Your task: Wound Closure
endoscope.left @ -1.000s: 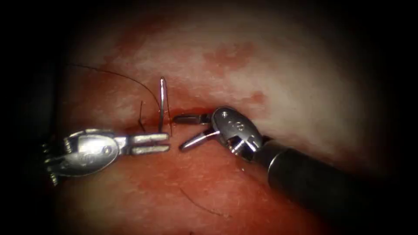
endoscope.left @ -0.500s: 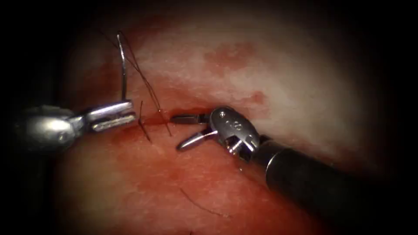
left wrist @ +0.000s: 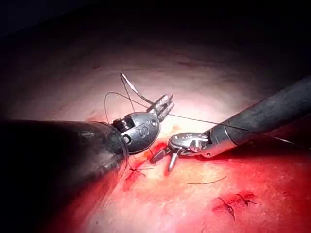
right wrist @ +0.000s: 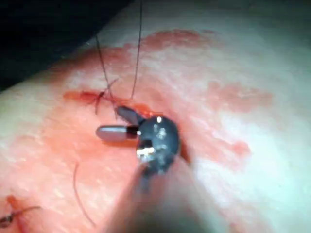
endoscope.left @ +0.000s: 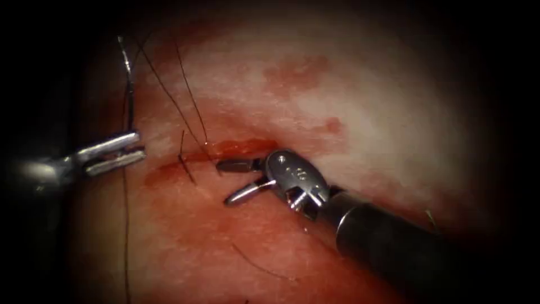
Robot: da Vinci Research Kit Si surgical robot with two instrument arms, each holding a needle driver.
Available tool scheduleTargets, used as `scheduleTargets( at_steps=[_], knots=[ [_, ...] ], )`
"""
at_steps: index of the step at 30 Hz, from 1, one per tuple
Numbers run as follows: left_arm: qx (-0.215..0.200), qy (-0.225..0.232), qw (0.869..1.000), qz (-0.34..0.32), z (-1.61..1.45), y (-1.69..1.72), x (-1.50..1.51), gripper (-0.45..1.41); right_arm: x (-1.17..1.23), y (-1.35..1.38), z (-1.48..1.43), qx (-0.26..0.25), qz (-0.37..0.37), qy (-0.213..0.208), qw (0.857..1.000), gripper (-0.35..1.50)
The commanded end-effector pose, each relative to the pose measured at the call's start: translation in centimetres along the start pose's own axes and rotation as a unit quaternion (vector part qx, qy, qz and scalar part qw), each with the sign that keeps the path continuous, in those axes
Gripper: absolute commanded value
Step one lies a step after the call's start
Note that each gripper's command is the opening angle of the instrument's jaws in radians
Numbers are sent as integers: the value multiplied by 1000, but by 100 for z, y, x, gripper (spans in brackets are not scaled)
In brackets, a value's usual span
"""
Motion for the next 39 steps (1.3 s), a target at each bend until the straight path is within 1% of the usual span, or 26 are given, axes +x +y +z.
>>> scheduleTargets(
  at_steps=[1, 5, 8, 10, 13, 15, 16, 17, 20, 23, 27, 28, 30, 31, 32, 33, 34, 37, 38, 39],
  knots=[
    [2, 0, 1000, 4, 7, 2, -4, -45, -7, 10, 13, -1, -2, 1, 1000, 99],
    [-4, -1, 1000, 3, 9, 6, -3, -45, -9, 16, 22, -7, 0, 1, 1000, 99],
    [-5, -2, 1000, 3, 10, 8, -3, -45, -7, 15, 26, -8, 0, 2, 1000, 98],
    [-5, -2, 1000, 3, 9, 7, -3, -45, -7, 12, 27, -5, 0, -2, 1000, 76],
    [-5, -2, 1000, 1, 9, 8, -3, -45, -8, 11, 27, -1, 0, -12, 1000, 59],
    [-5, -2, 1000, 1, 9, 9, -3, -45, -8, 11, 26, 6, -1, -13, 1000, 32],
    [-6, -2, 1000, -2, 9, 9, -4, -45, -8, 11, 26, 12, 0, -14, 1000, 5],
    [-7, -3, 1000, -1, 9, 10, -4, -45, -7, 10, 25, 20, 0, -16, 1000, -35],
    [-11, -4, 1000, -3, 11, 11, -8, -45, -3, 6, 20, 26, 1, -27, 999, -35],
    [-17, -5, 1000, -8, 12, 13, -15, -45, 1, -3, 13, 30, 2, -27, 999, -35],
    [-23, -6, 1000, -11, 13, 16, -23, -45, 6, -22, 6, 39, 2, -27, 999, -35],
    [-23, -6, 1000, -11, 13, 16, -23, -45, 6, -22, 6, 39, 2, -27, 999, -35],
    [-28, -8, 999, -16, 13, 19, -24, -45, 9, -40, 0, 44, 4, -27, 999, -35],
    [-28, -8, 999, -16, 13, 19, -24, -45, 9, -40, 0, 44, 4, -27, 999, -35],
    [-37, -12, 999, -19, 12, 21, -23, -45, 13, -61, -5, 51, 6, -27, 998, -35],
    [-39, -12, 999, -22, 12, 22, -22, -45, 15, -69, -6, 54, 5, -27, 998, -35],
    [-40, -13, 999, -21, 11, 22, -21, -45, 20, -85, -7, 61, 4, -26, 998, -35],
    [-40, -13, 999, -24, 11, 22, -21, -45, 29, -111, -5, 72, 3, -24, 997, -35],
    [-40, -13, 999, -24, 11, 22, -21, -45, 36, -125, -4, 79, 3, -23, 997, -35],
    [-40, -13, 999, -24, 11, 22, -22, -45, 39, -129, -3, 80, 3, -24, 996, -35]
  ],
)
